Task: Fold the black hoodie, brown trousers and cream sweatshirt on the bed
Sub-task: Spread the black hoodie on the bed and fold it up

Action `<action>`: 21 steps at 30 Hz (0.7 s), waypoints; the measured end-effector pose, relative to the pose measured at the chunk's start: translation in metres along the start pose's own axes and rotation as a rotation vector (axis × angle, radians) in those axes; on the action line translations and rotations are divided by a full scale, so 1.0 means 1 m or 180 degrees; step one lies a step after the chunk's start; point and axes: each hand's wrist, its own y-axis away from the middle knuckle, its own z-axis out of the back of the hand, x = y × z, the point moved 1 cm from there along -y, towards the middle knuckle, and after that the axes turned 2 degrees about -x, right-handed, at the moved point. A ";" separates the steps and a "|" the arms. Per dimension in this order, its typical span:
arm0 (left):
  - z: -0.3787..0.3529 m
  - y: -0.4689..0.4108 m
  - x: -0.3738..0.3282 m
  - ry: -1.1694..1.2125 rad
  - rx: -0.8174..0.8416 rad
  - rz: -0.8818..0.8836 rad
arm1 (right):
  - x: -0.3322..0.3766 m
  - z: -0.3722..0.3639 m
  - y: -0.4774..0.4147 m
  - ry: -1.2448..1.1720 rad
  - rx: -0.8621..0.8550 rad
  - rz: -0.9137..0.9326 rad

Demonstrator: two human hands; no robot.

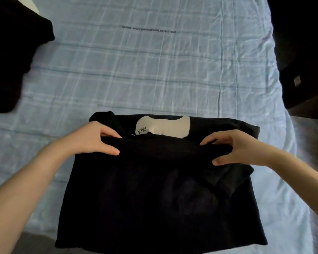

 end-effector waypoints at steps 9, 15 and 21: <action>-0.057 0.007 0.045 0.0458 -0.0554 0.0052 | -0.024 -0.041 -0.002 0.0074 -0.0504 0.0064; -0.041 0.048 0.015 0.0487 -0.0764 -0.0037 | 0.014 -0.039 0.039 0.0275 -0.0830 -0.0046; -0.061 0.123 0.022 0.0126 -0.0045 0.0258 | 0.033 -0.098 0.114 0.0674 -0.0510 -0.0383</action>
